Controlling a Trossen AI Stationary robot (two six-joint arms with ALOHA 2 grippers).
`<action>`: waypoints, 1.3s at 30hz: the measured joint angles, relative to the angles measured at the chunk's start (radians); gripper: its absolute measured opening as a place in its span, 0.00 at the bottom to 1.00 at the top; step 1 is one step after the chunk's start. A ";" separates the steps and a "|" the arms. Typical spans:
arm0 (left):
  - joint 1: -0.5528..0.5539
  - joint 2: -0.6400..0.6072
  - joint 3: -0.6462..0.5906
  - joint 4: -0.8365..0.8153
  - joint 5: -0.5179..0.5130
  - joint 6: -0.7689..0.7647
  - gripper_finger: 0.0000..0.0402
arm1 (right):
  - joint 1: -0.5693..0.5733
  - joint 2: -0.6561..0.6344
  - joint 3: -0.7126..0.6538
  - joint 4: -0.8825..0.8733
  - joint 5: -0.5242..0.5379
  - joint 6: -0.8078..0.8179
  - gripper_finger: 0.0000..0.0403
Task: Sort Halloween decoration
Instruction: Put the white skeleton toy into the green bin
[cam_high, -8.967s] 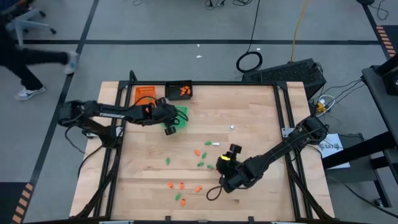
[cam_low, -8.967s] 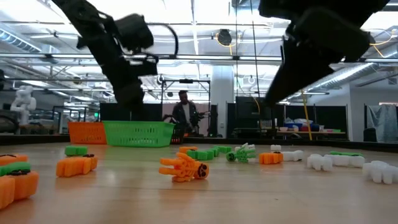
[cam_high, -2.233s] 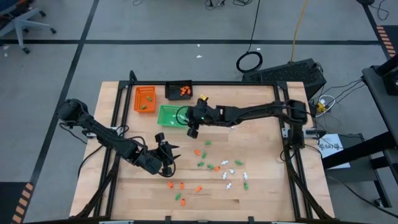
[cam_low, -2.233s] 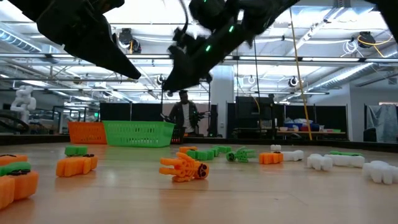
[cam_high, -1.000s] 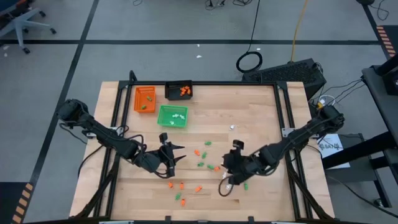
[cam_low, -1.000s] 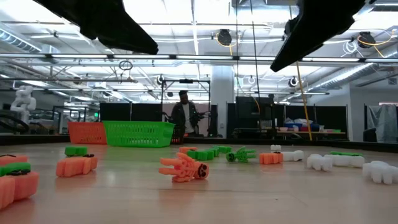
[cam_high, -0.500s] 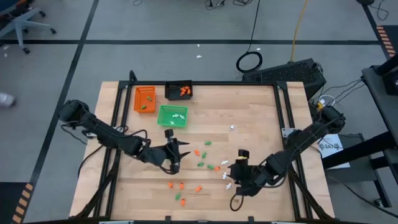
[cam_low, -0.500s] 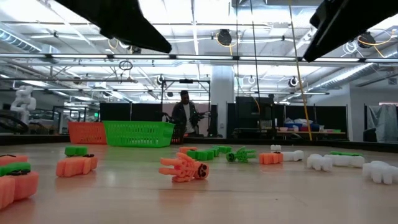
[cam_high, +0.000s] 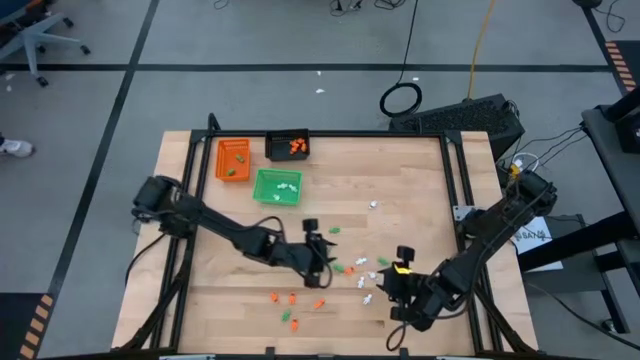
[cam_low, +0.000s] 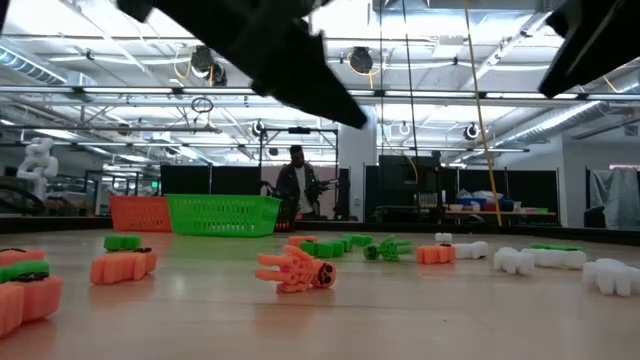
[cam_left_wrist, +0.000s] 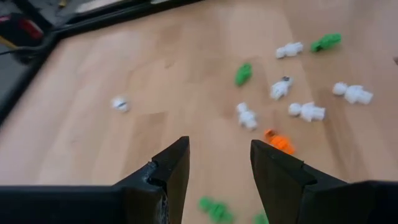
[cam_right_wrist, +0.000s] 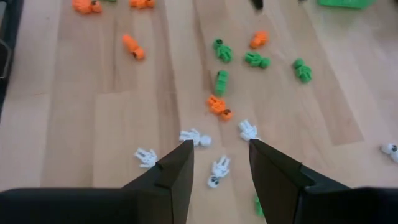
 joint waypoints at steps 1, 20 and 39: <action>0.000 0.029 0.026 -0.002 0.003 0.000 0.42 | 0.006 0.000 0.000 0.000 0.003 0.006 0.35; 0.032 0.390 0.328 0.003 0.035 -0.116 0.42 | 0.080 0.000 0.000 0.011 0.195 0.027 0.35; 0.042 0.451 0.328 0.031 0.092 -0.155 0.42 | 0.080 0.000 0.000 0.049 0.239 0.021 0.35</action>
